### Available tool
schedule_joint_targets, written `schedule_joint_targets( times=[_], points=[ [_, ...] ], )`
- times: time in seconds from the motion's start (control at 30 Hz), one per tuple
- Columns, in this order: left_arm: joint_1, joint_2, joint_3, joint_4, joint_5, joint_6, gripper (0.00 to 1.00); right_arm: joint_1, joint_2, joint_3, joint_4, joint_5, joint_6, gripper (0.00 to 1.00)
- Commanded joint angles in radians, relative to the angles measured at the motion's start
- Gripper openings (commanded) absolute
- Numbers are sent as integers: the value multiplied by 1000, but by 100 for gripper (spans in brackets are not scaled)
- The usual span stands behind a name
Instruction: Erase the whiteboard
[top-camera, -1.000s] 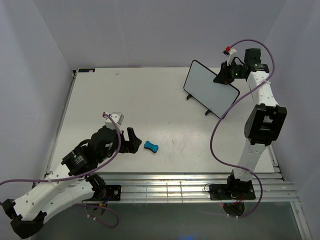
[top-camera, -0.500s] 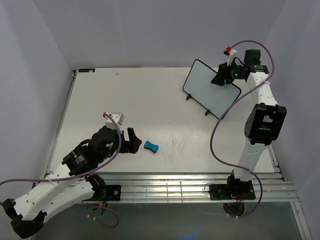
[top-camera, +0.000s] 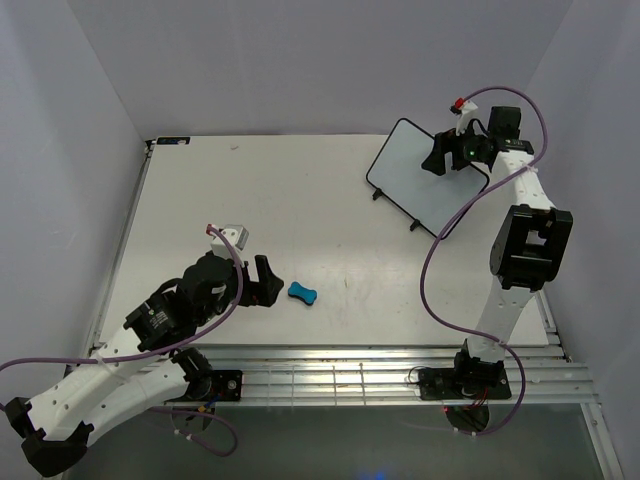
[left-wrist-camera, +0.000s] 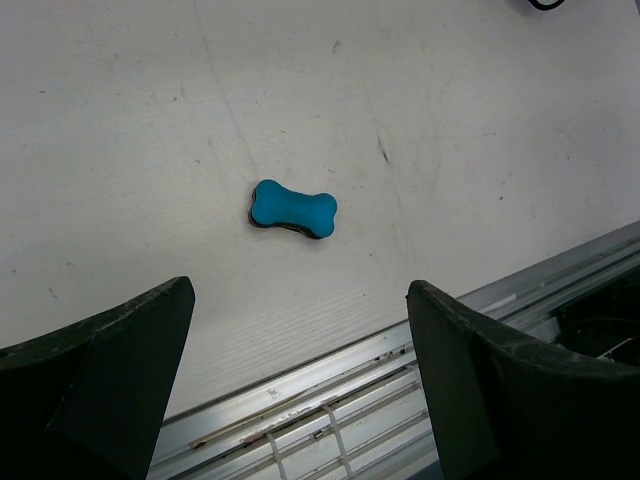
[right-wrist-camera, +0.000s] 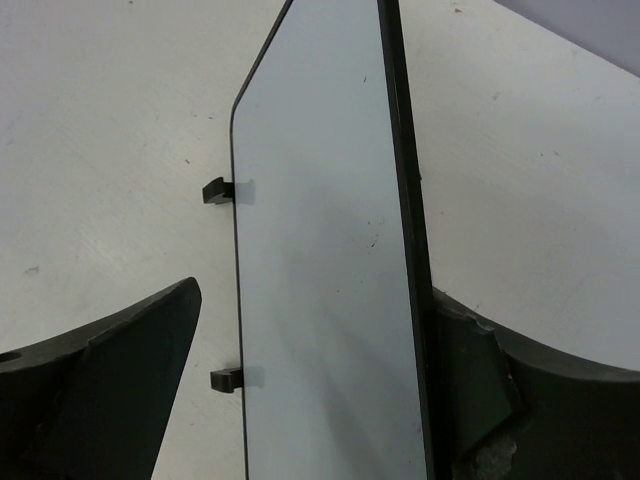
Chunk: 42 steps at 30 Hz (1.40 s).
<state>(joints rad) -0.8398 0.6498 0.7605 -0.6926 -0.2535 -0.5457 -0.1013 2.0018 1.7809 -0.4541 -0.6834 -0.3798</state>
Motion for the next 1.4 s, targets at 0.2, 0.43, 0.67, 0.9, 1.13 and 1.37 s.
schedule_joint_targets(
  times=[0.2,0.43,0.67,0.9,1.13,1.37],
  points=[
    [2,-6,-7,28,3,7,98,18,-25,-37,101,44,61,92],
    [2,1,-9,30,2,7,98,57,-2,-12,91,47,59,89],
    [2,-1,-9,30,-1,6,98,81,31,35,78,96,73,89],
    [2,-4,-10,30,0,6,98,81,22,9,51,180,55,89],
    [2,-9,-12,28,0,6,98,80,0,2,49,309,67,90],
    [2,-12,-12,31,3,6,98,81,-24,-23,77,323,81,96]
  ],
)
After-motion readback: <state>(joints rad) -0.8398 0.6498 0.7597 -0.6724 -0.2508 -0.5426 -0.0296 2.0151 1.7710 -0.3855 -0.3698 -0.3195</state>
